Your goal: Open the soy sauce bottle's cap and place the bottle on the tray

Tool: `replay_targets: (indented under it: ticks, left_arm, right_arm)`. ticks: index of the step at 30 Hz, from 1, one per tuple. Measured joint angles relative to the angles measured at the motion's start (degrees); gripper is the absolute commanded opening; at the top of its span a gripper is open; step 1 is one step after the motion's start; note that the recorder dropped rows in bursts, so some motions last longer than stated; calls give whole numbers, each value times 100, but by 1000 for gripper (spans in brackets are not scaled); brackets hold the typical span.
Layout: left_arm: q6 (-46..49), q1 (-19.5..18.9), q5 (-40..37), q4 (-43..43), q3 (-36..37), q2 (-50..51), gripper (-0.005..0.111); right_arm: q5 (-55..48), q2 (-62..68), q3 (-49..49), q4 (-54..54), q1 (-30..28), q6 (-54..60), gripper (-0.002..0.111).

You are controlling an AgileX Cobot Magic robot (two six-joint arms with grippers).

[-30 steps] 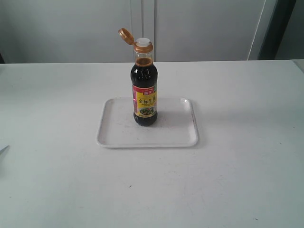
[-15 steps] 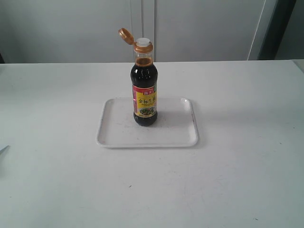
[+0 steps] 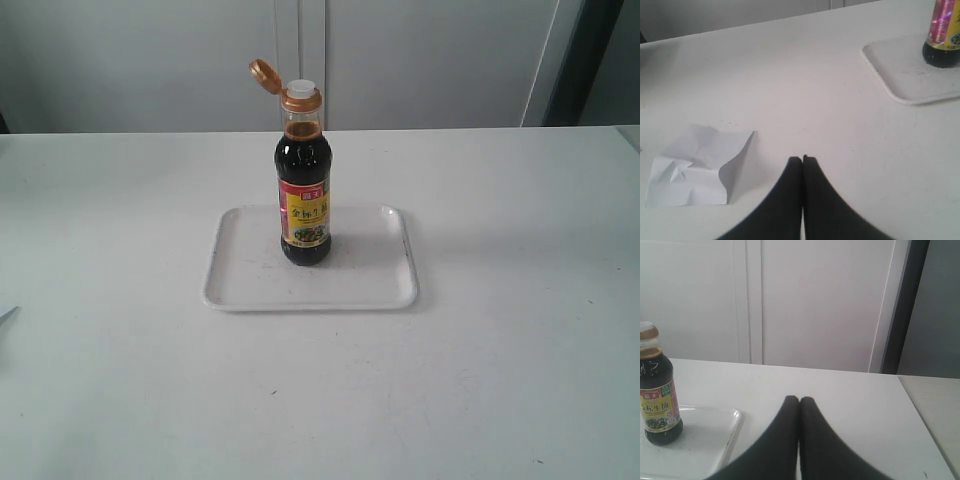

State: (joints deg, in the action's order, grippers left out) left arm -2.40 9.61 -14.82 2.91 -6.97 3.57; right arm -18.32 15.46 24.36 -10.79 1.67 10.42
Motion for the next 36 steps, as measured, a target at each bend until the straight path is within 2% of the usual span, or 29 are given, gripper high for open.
replay_targets:
  ticks: [9,17,24,36]
  left_arm:
    - [-50,-573,0,-167,356,-309,0]
    - [-50,-882,-13,-353,585,-333,0]
    - [-50,-1052,-114,-396,594,-333,0]
    - [-50,-1087,130,-459,670,-333,0]
  right_arm:
    - [0,0,0,0,0,0,0]
    - [0,0,0,0,0,0,0]
    - [0,0,0,0,0,0,0]
    - [0,0,0,0,0,0,0]
